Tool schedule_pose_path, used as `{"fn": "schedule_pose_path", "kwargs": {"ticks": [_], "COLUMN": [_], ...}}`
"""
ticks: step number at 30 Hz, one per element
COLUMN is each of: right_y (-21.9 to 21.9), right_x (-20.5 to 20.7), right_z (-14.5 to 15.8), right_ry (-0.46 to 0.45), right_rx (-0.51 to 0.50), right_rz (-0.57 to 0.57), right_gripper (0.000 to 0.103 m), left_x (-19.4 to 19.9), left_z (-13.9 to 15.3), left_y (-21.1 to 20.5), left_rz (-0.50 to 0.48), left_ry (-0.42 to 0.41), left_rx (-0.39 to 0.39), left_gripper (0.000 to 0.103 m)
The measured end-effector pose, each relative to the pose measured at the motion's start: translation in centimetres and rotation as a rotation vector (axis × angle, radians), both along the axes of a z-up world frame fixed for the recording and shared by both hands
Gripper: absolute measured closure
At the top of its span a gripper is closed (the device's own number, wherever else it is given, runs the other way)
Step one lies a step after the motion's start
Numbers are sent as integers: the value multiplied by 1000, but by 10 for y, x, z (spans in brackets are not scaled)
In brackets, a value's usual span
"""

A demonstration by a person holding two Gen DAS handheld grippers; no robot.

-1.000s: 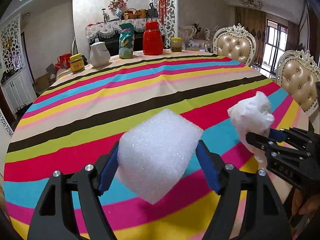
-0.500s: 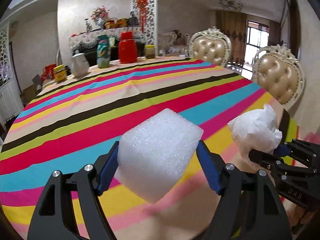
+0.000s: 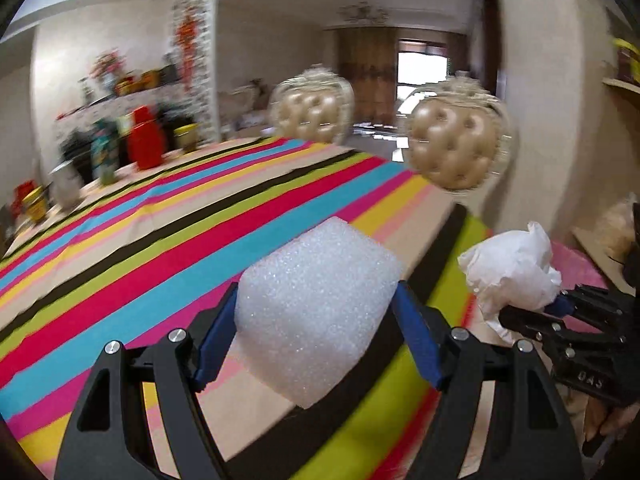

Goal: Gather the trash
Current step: 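Carry the foam block and plastic bag to the pink bin and open both tools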

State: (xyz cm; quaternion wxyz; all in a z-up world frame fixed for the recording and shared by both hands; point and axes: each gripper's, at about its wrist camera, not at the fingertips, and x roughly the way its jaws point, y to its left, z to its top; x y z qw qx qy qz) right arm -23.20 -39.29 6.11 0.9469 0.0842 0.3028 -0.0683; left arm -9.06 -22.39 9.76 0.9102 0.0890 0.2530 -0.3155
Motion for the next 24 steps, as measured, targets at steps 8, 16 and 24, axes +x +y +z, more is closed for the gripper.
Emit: {"fn": "schedule_pose_path", "kwargs": {"ticks": [8,16,24], "right_y": [-60,-124,-168], "right_x": [-63,-114,-134], "right_z": [16,20,1], "right_ry": [-13,-15,3], "right_rx": [-21,-29,-7], "right_rz": [-237,-476,-582], "right_gripper": [68,67,66], "left_x": [-39,-67,-81], "left_z": [10,10,-15], "left_y": [-84,-171,-253], "left_rz": [-254,-460,-617], "left_ry": [-23,10,81], "left_rx": [0,-7,22], "left_gripper": [30,30,29]}}
